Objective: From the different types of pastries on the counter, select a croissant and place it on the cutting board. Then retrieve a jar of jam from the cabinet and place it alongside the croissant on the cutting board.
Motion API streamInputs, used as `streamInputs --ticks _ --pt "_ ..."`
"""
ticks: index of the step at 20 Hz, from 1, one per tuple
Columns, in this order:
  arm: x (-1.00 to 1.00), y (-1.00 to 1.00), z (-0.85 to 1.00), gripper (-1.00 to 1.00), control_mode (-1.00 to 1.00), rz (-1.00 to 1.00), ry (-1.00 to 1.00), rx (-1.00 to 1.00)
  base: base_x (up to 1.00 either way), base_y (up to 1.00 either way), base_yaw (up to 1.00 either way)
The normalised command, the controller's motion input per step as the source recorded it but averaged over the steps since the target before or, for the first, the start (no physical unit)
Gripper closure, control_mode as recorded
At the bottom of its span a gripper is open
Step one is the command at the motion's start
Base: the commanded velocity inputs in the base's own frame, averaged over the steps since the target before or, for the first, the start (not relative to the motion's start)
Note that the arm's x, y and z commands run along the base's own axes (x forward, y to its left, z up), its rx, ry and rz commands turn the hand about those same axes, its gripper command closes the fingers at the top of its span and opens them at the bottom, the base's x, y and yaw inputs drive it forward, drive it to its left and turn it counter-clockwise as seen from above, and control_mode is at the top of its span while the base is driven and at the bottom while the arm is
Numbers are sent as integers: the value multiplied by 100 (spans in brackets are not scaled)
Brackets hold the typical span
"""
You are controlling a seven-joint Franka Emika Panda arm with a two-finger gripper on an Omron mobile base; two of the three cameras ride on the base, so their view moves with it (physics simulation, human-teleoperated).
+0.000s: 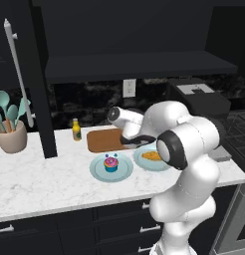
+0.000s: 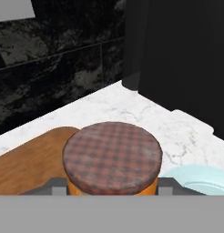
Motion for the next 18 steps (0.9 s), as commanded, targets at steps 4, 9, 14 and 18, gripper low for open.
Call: streamInputs --ticks 4,9,14,18 --pt "9 3 -11 100 -100 -4 -6 0 0 0 0" --pt "33 0 -16 100 -100 -10 -4 0 0 0 0" --pt "15 0 -1 100 -100 -5 0 0 0 0 0" --pt "0 0 -17 100 -100 0 0 0 0 0 0"
